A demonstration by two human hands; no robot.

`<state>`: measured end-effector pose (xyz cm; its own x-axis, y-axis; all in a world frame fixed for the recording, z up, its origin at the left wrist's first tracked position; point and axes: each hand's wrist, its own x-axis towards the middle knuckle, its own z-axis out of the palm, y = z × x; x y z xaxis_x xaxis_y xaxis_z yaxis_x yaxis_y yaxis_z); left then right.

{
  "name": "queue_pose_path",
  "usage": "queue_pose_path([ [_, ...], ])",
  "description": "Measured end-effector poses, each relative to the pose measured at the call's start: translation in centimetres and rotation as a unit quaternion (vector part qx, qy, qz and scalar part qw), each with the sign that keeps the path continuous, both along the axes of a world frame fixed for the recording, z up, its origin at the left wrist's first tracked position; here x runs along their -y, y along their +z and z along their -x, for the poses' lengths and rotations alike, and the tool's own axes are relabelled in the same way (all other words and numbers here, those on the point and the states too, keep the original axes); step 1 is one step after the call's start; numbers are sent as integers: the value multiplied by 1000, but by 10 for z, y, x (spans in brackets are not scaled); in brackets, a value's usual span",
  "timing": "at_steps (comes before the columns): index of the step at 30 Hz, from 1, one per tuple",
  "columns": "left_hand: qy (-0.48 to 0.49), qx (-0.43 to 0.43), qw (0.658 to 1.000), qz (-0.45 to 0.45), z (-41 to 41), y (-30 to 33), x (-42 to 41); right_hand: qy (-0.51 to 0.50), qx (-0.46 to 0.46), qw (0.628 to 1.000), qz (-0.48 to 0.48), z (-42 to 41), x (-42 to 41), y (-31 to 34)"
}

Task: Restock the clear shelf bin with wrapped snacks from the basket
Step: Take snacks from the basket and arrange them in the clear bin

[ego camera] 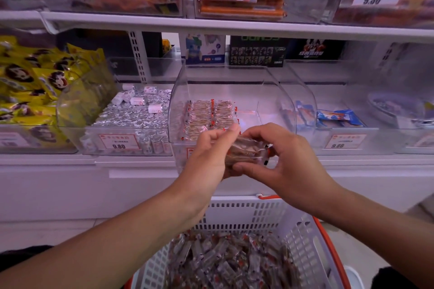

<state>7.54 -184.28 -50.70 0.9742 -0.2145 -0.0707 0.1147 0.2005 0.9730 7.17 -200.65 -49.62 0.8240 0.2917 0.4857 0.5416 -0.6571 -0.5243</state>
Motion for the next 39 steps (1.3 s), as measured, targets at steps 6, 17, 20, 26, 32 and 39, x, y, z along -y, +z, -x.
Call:
queue_pose_path([
  [6,11,-19,999,40,-4,12,-3,28,44,997,60,-3,-7,10],
  [17,55,34,996,-68,-65,58,-33,51,-3,970,239,-90,-31,101],
  [20,162,225,875,-396,-86,46,-63,43,-127,962,237,-124,-24,94],
  [26,115,362,746,-547,-95,29,-88,43,-220,901,372,-155,-28,34],
  [32,99,371,744,-547,-88,22,-87,36,-230,886,402,-163,-38,4],
  [39,93,390,737,-545,-85,17,-88,40,-222,896,382,-157,-30,6],
])
